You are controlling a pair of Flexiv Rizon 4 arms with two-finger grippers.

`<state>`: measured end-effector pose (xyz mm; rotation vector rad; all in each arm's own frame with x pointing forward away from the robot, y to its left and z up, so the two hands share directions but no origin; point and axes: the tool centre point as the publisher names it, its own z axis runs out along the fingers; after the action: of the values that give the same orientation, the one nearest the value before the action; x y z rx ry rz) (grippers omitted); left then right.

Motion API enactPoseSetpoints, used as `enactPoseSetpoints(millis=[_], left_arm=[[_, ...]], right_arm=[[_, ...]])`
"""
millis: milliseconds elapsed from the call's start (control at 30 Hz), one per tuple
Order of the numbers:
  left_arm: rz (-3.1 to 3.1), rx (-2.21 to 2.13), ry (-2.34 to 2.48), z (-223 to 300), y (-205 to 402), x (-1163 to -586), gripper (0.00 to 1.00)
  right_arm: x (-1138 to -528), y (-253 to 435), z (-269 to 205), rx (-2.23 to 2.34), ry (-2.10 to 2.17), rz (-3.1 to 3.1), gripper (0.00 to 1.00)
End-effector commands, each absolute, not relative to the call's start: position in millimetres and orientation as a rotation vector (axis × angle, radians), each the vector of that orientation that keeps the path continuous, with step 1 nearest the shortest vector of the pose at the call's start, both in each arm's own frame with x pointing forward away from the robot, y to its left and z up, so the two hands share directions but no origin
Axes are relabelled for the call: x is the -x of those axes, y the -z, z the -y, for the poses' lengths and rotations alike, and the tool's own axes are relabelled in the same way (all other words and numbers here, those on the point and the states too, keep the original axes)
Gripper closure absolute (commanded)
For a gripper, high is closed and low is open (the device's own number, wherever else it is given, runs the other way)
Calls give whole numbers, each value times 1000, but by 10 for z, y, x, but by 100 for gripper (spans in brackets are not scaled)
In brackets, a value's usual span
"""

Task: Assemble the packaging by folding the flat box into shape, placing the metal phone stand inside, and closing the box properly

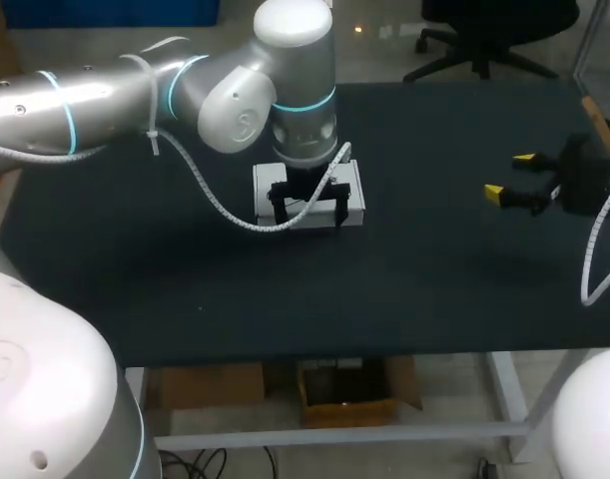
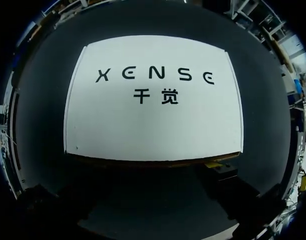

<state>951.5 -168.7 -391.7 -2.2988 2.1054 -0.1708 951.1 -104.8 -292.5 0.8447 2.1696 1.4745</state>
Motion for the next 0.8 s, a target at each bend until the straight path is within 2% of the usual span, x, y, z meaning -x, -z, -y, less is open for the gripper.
enactPoseSetpoints(millis=[33,800], left_arm=[[-2109,2299,120,1720,3897,-9745,0],[-2117,2310,59,1649,3868,-10795,0]], right_arm=[[-9501,2928,1058,-841,-1481,-2167,0],[-9501,2928,1058,-841,-1481,-2167,0]])
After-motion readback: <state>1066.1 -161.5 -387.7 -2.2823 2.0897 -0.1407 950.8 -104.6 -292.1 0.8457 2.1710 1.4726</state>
